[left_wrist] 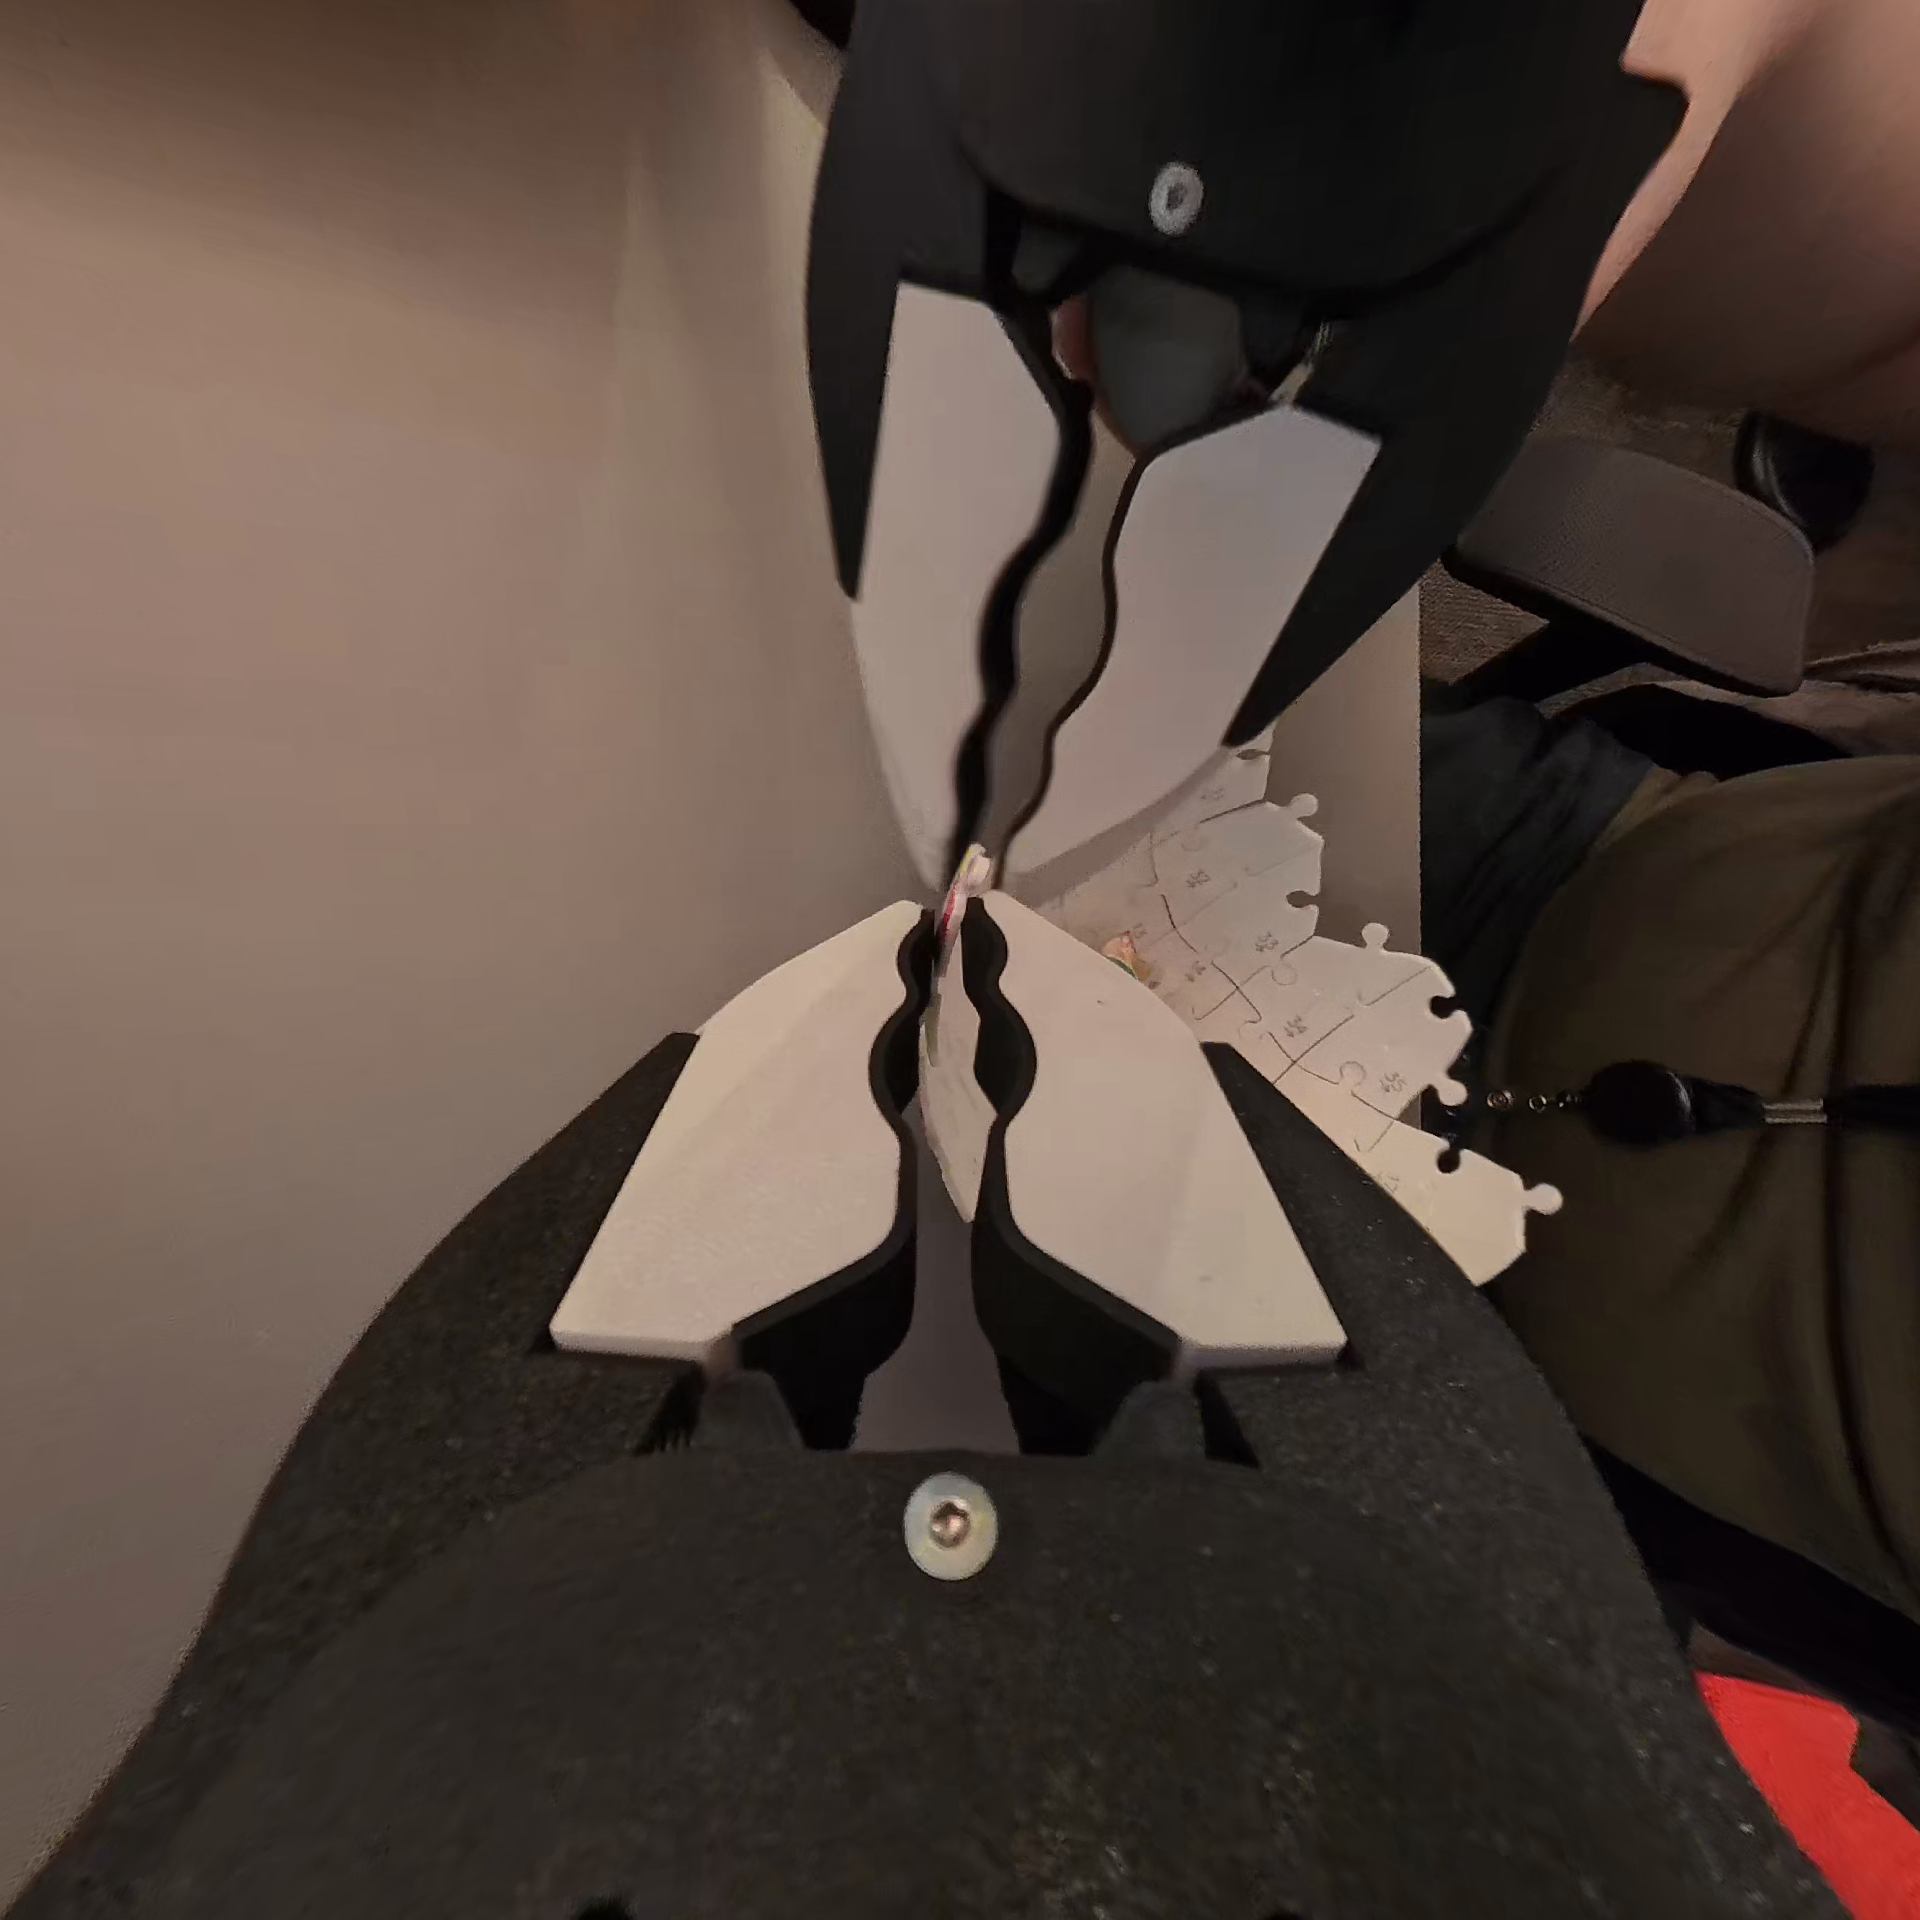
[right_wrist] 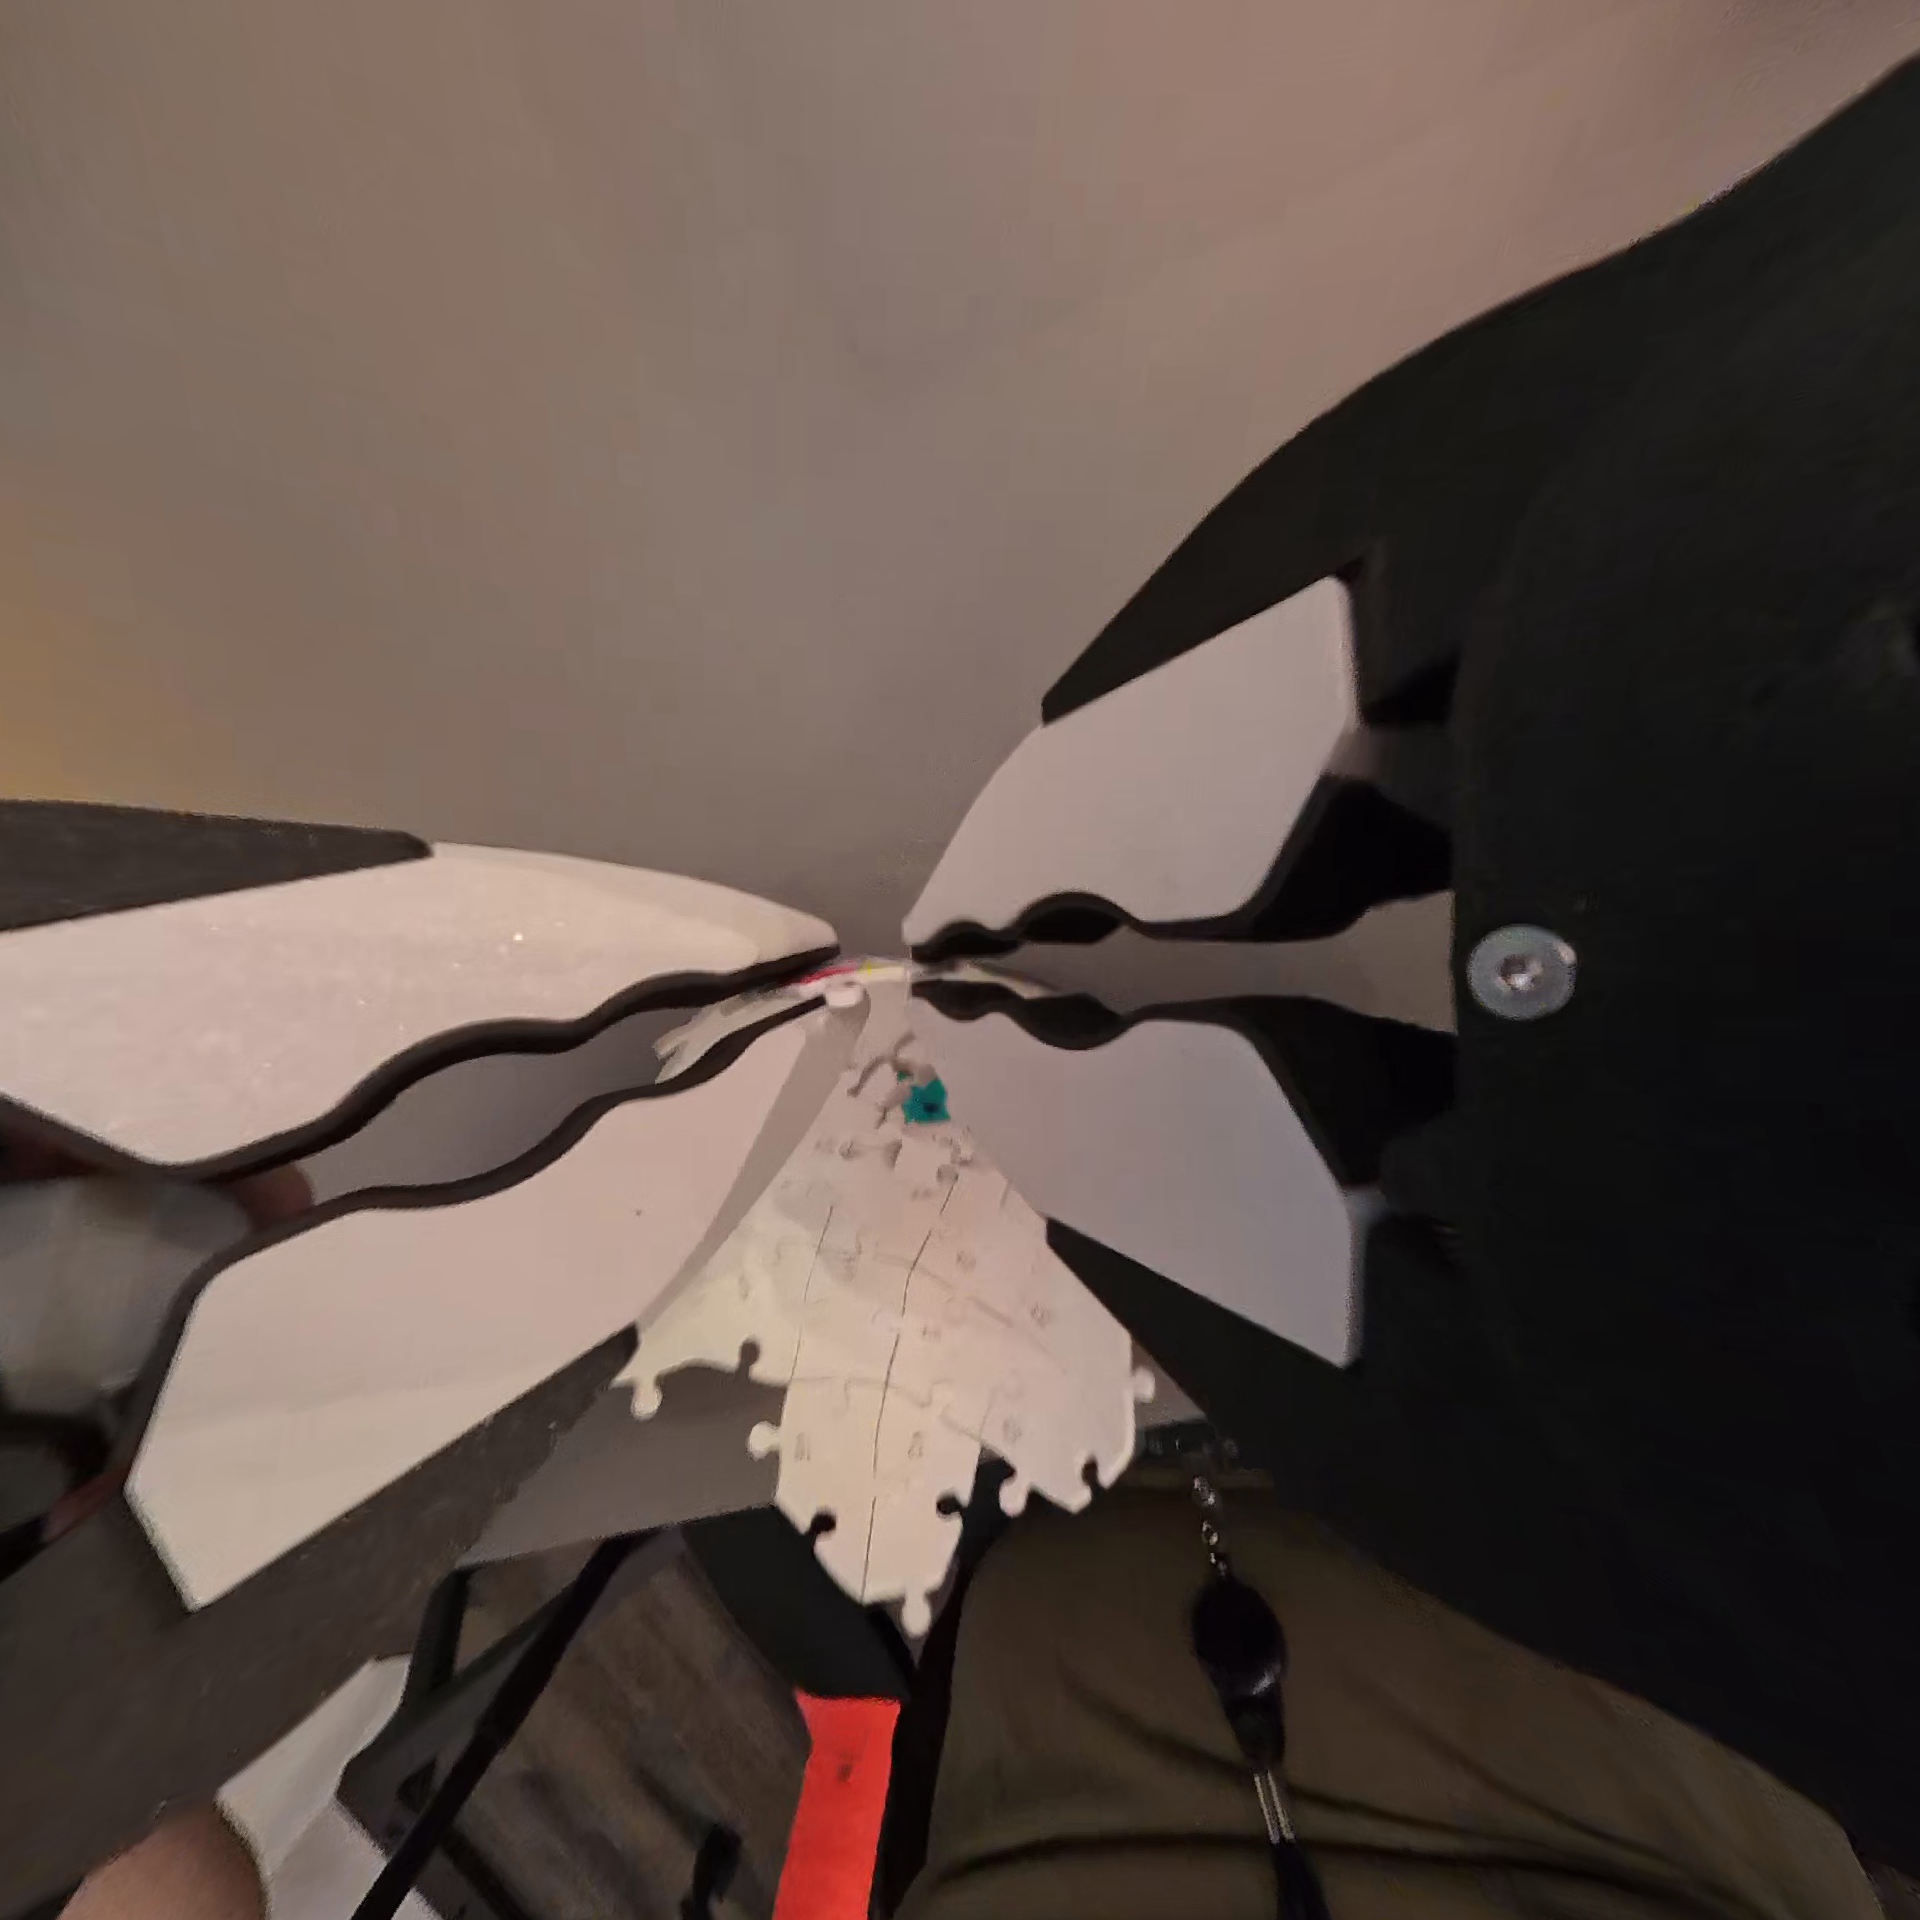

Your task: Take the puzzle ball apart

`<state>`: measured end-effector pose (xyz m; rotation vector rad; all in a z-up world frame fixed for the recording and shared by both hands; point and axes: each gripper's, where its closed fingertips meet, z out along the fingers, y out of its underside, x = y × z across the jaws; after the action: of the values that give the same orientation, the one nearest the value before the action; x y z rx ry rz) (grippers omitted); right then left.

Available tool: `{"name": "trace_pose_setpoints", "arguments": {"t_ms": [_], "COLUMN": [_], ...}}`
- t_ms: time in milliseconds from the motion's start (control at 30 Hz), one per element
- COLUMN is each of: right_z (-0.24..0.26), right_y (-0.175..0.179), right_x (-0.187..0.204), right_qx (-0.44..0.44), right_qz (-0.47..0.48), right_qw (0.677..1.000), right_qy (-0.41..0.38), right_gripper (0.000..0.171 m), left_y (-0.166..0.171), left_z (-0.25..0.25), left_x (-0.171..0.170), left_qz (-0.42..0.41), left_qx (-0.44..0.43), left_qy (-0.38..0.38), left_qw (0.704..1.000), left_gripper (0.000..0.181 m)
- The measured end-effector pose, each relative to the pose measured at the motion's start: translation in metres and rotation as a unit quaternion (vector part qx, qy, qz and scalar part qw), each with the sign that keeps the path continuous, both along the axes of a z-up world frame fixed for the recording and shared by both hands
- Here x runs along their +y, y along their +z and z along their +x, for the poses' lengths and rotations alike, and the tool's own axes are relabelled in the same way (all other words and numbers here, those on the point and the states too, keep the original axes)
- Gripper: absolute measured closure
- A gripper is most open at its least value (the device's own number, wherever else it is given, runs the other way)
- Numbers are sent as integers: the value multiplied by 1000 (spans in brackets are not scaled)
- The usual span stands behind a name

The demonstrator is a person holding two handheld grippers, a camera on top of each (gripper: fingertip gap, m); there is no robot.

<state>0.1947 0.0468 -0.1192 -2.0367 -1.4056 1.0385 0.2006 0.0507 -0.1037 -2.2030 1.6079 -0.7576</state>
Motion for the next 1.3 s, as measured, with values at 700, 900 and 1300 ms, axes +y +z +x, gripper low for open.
{"name": "trace_pose_setpoints", "arguments": {"t_ms": [700,900,1300], "right_z": [0,0,-7], "right_y": [6,10,83], "right_x": [4,1,15], "right_qx": [-16,11,199], "right_qz": [147,117,36], "right_qw": [989,993,979], "right_qy": [-7,2,-42], "right_gripper": [167,167,141], "left_y": [0,9,86], "left_z": [-8,-7,4], "left_x": [2,0,31], "left_qz": [-260,-290,-129], "left_qx": [-15,-60,-240], "left_qy": [111,105,98], "left_qw": [959,949,957], "left_gripper": [179,179,179]}}
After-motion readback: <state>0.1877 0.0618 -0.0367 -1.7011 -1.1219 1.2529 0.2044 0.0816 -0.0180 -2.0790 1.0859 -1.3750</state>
